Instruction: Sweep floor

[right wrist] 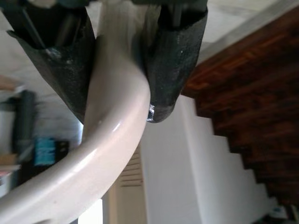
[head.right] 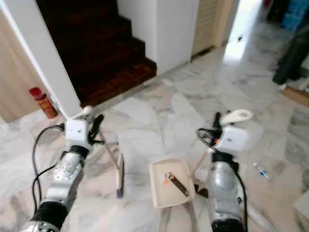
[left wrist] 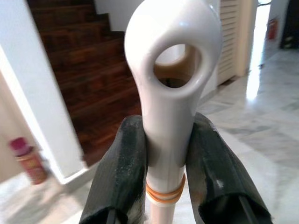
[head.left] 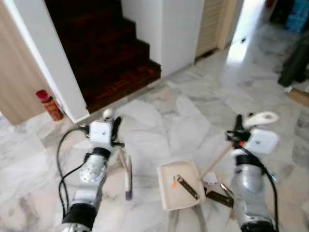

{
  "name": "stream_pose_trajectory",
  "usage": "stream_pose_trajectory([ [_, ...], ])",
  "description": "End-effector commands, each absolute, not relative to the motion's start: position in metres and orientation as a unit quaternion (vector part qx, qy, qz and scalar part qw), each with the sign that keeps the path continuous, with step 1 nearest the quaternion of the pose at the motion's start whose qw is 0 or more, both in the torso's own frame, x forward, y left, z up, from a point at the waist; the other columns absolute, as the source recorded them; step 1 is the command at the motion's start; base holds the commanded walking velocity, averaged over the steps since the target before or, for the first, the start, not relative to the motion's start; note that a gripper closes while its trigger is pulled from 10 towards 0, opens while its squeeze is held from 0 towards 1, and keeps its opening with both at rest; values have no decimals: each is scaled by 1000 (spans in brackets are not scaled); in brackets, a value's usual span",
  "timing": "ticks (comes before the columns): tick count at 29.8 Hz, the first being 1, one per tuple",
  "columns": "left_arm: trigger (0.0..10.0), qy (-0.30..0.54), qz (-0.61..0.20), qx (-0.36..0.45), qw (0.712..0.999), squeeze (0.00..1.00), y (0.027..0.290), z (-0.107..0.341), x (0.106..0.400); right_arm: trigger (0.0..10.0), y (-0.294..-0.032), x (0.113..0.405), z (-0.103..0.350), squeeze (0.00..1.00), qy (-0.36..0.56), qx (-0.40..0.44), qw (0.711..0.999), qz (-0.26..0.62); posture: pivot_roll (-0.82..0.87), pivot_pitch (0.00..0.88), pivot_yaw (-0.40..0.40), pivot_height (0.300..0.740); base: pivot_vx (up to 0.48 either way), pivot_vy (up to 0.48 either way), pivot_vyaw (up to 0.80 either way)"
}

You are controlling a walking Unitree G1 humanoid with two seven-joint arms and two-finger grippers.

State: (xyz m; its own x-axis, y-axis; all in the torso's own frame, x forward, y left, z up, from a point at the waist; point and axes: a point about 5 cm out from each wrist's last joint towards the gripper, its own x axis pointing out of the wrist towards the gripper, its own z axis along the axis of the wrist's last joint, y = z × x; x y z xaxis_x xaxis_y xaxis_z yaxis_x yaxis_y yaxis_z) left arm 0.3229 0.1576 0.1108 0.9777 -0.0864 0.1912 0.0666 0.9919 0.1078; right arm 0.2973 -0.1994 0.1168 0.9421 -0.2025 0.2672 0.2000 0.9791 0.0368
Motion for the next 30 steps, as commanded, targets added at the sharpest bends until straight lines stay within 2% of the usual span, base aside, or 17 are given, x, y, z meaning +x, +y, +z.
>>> stream_pose_trajectory([
  [1,10000,-124,-44,59,990,0,154,124,326,10000,-204,299,131,0,-166,14,980,-110,-110,0,48,740,0,0,800],
  [30,10000,-120,-48,55,990,0,152,121,319,10000,-202,296,129,0,-162,18,981,-101,-103,0,42,740,0,0,800],
])
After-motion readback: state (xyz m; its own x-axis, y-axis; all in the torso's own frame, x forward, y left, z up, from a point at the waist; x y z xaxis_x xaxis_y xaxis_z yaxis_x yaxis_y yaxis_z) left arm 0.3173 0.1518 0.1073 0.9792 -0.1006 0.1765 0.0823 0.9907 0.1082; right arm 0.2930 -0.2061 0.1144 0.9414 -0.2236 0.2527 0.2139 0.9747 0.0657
